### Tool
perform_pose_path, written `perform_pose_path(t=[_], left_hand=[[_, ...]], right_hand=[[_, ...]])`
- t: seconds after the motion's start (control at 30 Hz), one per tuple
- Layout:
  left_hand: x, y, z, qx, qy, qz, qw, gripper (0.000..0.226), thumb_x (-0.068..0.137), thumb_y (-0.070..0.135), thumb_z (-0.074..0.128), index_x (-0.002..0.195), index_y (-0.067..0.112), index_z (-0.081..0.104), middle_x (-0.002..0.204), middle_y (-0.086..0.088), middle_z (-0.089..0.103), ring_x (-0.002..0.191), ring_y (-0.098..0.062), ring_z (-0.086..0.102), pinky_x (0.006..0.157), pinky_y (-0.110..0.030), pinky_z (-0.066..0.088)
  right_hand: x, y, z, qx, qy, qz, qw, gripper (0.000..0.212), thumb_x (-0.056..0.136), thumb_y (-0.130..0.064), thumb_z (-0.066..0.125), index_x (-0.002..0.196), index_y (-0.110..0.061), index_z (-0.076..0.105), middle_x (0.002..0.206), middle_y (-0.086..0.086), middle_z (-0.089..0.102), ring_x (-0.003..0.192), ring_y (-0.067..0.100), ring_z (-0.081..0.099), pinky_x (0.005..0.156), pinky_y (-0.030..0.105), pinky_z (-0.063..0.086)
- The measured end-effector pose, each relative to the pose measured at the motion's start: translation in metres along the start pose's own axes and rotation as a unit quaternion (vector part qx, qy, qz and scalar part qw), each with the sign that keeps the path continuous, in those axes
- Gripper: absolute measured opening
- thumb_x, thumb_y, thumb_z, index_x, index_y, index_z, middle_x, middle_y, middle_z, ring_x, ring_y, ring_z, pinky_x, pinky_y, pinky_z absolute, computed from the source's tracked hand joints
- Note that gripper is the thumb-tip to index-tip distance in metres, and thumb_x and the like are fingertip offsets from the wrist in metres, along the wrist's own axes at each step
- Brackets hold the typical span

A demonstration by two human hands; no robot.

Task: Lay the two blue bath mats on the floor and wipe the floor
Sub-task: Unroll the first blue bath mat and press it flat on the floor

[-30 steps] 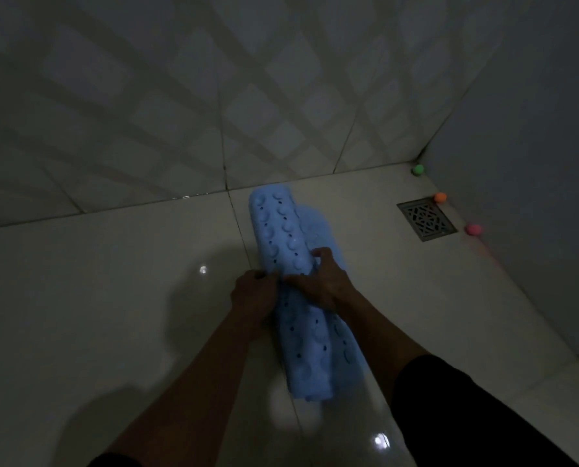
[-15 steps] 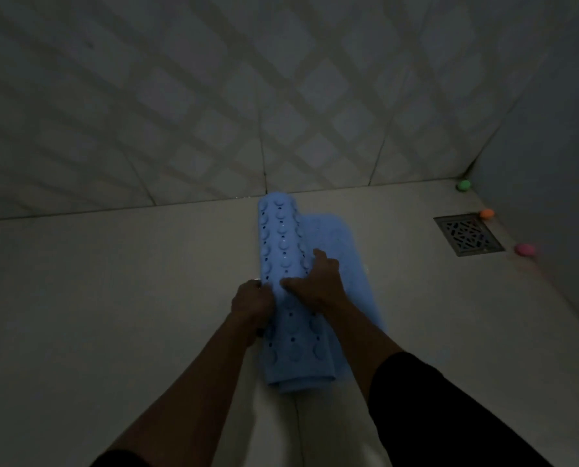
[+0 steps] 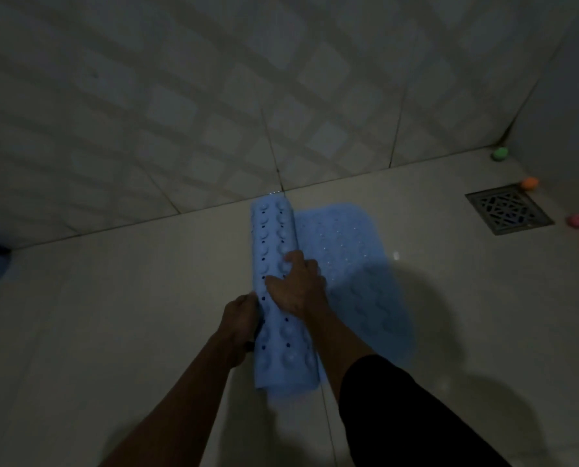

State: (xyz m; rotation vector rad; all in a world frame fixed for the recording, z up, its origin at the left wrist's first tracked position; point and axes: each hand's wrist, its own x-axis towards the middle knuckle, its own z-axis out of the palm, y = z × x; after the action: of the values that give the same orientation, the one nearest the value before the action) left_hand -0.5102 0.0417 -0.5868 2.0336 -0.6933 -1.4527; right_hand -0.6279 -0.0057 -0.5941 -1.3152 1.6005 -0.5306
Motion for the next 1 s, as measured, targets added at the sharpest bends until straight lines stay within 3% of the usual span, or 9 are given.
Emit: perform_pose_path(t=[0.17, 0.27, 0.33, 0.47, 0.57, 0.67, 0.77, 0.9, 1.0], left_hand=[[-0.004, -0.01, -0.022, -0.016, -0.003, 0.041, 0.999, 0.025, 0.105, 0.031, 0.046, 0.112, 0.015, 0.064, 0.114, -0.01, 0.066, 0.088, -0.018, 0.064, 0.08, -0.034, 0.053], [-0.005, -0.015, -0.035, -0.022, -0.01, 0.034, 0.999, 0.035, 0.104, 0.032, 0.048, 0.131, 0.014, 0.058, 0.12, -0.01, 0.066, 0.095, -0.022, 0.065, 0.082, -0.035, 0.055], [-0.007, -0.017, -0.046, -0.022, -0.013, 0.044, 0.999, 0.033, 0.102, 0.03, 0.051, 0.129, 0.014, 0.061, 0.112, -0.008, 0.067, 0.09, -0.02, 0.066, 0.08, -0.035, 0.056], [0.002, -0.02, -0.072, -0.014, -0.005, 0.048, 0.999, 0.032, 0.1, 0.031, 0.052, 0.124, 0.014, 0.063, 0.117, -0.01, 0.068, 0.098, -0.026, 0.067, 0.087, -0.041, 0.058], [0.008, -0.028, -0.092, -0.024, -0.016, 0.059, 0.998, 0.025, 0.098, 0.042, 0.057, 0.103, 0.02, 0.067, 0.108, -0.01, 0.071, 0.096, -0.028, 0.071, 0.089, -0.048, 0.058], [0.016, -0.037, -0.106, -0.051, -0.04, 0.066, 0.996, 0.036, 0.097, 0.041, 0.06, 0.113, 0.009, 0.066, 0.111, -0.016, 0.071, 0.097, -0.032, 0.071, 0.089, -0.052, 0.058], [0.025, -0.043, -0.121, -0.043, -0.062, 0.047, 0.996, 0.044, 0.101, 0.039, 0.053, 0.123, 0.002, 0.063, 0.118, -0.02, 0.068, 0.104, -0.037, 0.068, 0.091, -0.051, 0.056], [0.039, -0.053, -0.147, -0.026, -0.065, 0.022, 0.997, 0.037, 0.101, 0.024, 0.05, 0.124, -0.002, 0.063, 0.122, -0.022, 0.066, 0.112, -0.038, 0.065, 0.093, -0.045, 0.056], [0.042, -0.057, -0.163, -0.045, -0.062, 0.039, 0.996, 0.038, 0.094, 0.045, 0.055, 0.105, 0.012, 0.071, 0.113, -0.01, 0.071, 0.1, -0.027, 0.069, 0.091, -0.044, 0.057]], right_hand=[[-0.001, -0.003, 0.018, -0.035, 0.005, 0.039, 0.999, 0.084, 0.085, -0.044, 0.064, 0.151, -0.014, 0.021, 0.149, 0.017, 0.026, 0.138, 0.038, 0.027, 0.116, 0.045, 0.023], [-0.006, -0.004, 0.034, -0.001, -0.028, 0.03, 0.999, 0.098, 0.075, -0.058, 0.066, 0.151, -0.018, 0.02, 0.152, 0.013, 0.035, 0.135, 0.034, 0.039, 0.112, 0.049, 0.034], [-0.009, -0.008, 0.042, 0.008, -0.021, 0.008, 1.0, 0.093, 0.071, -0.055, 0.069, 0.145, -0.019, 0.026, 0.143, 0.009, 0.047, 0.124, 0.031, 0.052, 0.103, 0.049, 0.043], [-0.009, -0.021, 0.05, -0.016, 0.005, -0.04, 0.999, 0.055, 0.085, -0.024, 0.069, 0.132, -0.012, 0.043, 0.113, 0.01, 0.06, 0.095, 0.024, 0.061, 0.08, 0.034, 0.05], [-0.013, -0.033, 0.064, -0.025, -0.005, -0.029, 0.999, 0.074, 0.077, -0.03, 0.067, 0.142, -0.01, 0.036, 0.13, 0.016, 0.053, 0.112, 0.033, 0.057, 0.09, 0.041, 0.051], [-0.012, -0.043, 0.081, -0.07, -0.036, 0.004, 0.997, 0.093, 0.062, -0.046, 0.057, 0.147, -0.017, 0.032, 0.14, 0.015, 0.047, 0.122, 0.035, 0.051, 0.101, 0.049, 0.046], [-0.012, -0.051, 0.098, -0.065, -0.045, 0.018, 0.997, 0.077, 0.078, -0.036, 0.066, 0.145, -0.021, 0.032, 0.137, 0.011, 0.049, 0.12, 0.032, 0.052, 0.1, 0.047, 0.046], [-0.012, -0.06, 0.121, -0.08, -0.013, -0.015, 0.997, 0.078, 0.066, -0.048, 0.068, 0.136, -0.027, 0.039, 0.126, 0.012, 0.052, 0.109, 0.029, 0.057, 0.093, 0.048, 0.052], [-0.015, -0.067, 0.131, -0.104, 0.027, -0.052, 0.993, 0.066, 0.082, -0.032, 0.073, 0.138, -0.012, 0.043, 0.13, 0.016, 0.051, 0.116, 0.032, 0.053, 0.099, 0.044, 0.045]])
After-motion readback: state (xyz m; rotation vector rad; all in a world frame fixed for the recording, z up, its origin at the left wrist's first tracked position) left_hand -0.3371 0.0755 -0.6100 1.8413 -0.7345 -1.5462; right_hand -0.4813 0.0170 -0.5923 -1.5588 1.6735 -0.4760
